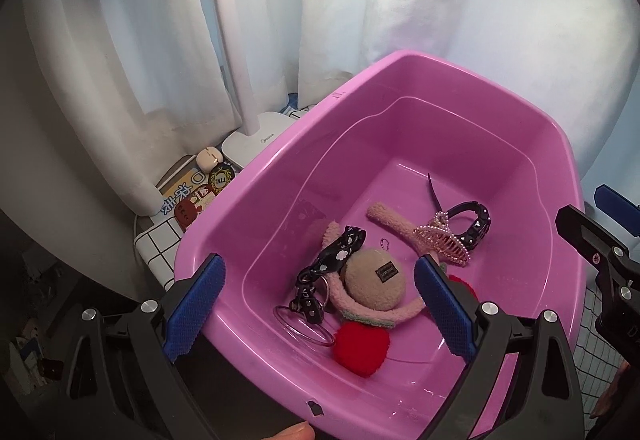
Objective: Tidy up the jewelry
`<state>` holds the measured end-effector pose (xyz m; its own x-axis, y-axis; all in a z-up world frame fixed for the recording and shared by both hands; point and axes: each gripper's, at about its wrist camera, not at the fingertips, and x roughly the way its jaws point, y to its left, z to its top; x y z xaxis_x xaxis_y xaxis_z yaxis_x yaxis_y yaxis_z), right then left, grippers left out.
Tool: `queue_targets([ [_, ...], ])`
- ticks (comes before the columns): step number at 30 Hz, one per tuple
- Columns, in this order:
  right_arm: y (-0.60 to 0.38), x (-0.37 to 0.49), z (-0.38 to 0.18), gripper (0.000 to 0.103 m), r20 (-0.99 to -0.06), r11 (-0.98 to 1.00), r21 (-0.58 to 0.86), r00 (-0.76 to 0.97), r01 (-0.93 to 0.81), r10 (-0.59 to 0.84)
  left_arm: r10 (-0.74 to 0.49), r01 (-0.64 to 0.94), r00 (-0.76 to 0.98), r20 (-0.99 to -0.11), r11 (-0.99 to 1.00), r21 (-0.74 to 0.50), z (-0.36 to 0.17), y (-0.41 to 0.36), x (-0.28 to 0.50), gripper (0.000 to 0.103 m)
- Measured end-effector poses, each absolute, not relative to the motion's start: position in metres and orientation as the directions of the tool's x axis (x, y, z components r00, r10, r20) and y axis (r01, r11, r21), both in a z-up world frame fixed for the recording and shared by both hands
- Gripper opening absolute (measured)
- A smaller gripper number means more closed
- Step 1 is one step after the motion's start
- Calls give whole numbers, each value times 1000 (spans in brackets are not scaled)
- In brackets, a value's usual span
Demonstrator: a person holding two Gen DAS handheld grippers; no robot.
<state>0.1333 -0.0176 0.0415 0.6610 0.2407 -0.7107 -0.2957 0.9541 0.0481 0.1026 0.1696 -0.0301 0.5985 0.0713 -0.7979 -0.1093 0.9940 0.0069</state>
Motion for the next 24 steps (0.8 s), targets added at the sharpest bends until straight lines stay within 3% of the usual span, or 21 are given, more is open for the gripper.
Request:
queue_targets([
  [24, -25, 89, 58, 68, -680, 950, 43, 688, -309, 254, 77, -114, 618, -782, 993, 8, -15, 168, 77, 94],
])
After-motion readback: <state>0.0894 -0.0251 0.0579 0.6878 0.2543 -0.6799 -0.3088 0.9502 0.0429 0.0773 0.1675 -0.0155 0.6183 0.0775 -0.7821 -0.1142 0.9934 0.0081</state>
